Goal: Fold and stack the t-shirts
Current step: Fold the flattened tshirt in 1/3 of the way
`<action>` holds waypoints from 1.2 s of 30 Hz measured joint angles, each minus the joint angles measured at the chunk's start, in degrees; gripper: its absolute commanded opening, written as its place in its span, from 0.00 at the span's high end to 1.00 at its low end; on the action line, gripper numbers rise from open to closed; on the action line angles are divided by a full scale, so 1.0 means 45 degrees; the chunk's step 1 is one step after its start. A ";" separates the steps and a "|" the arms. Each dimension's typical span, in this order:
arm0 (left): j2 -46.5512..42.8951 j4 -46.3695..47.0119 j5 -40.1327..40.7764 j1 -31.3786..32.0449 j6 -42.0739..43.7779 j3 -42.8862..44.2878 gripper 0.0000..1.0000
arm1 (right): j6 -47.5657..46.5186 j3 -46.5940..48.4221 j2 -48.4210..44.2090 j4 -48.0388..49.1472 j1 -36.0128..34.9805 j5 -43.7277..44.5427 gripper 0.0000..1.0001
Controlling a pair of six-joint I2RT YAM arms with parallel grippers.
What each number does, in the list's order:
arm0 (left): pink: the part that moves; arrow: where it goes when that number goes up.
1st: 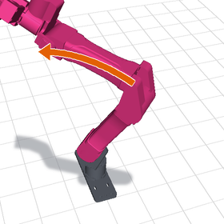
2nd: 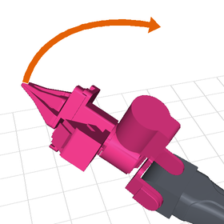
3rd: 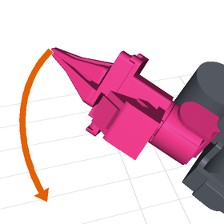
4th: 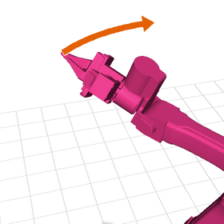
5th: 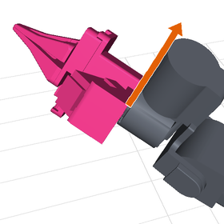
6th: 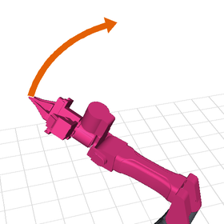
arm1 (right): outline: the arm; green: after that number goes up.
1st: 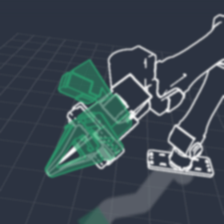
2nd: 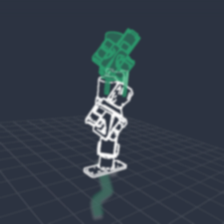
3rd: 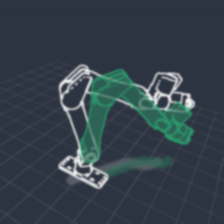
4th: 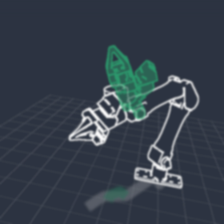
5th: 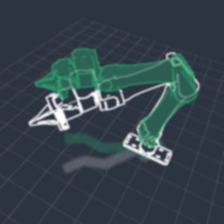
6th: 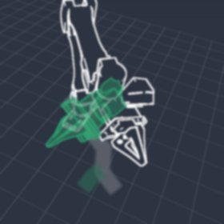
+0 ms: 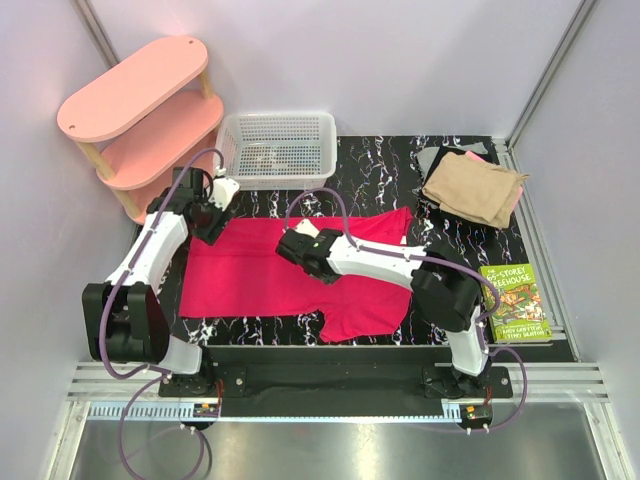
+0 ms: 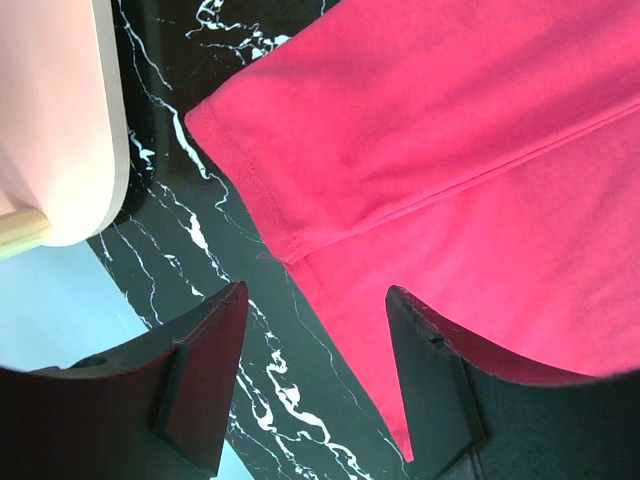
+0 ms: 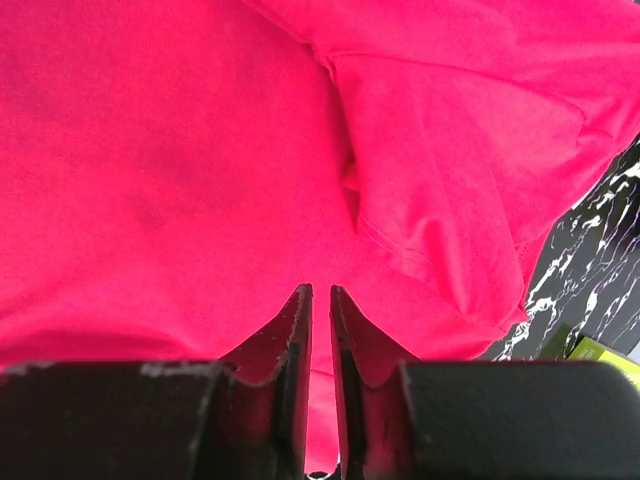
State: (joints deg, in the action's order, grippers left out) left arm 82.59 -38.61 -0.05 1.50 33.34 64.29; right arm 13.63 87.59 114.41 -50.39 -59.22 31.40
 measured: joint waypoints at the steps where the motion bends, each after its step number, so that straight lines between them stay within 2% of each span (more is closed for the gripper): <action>1: 0.0000 0.0000 0.0000 -0.0019 0.0000 0.0000 0.38 | -0.0029 0.0000 0.0034 0.0053 -0.0044 0.0039 0.82; 12: 0.0000 0.0005 0.0000 -0.0219 0.0015 0.0000 0.38 | -0.0471 0.0005 0.1277 0.0763 0.0058 0.0136 0.83; 14: 0.0000 0.0005 0.0000 -0.0243 0.0019 0.0000 0.38 | -0.0476 0.0005 0.1423 0.0903 0.0321 0.0063 0.83; 18: 0.0000 0.0010 0.0000 -0.0253 0.0049 -0.0015 0.38 | -0.0520 0.0005 0.1447 0.1195 0.0986 0.0000 0.74; 36: -0.0005 0.0155 -0.0102 -0.0253 0.0204 -0.0884 0.38 | -0.0719 0.0141 0.1651 0.1384 0.1671 -0.0131 0.72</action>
State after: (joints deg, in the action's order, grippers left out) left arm 82.56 -37.91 -0.51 0.36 34.26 60.31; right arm 10.39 88.23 121.84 -44.16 -51.70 30.81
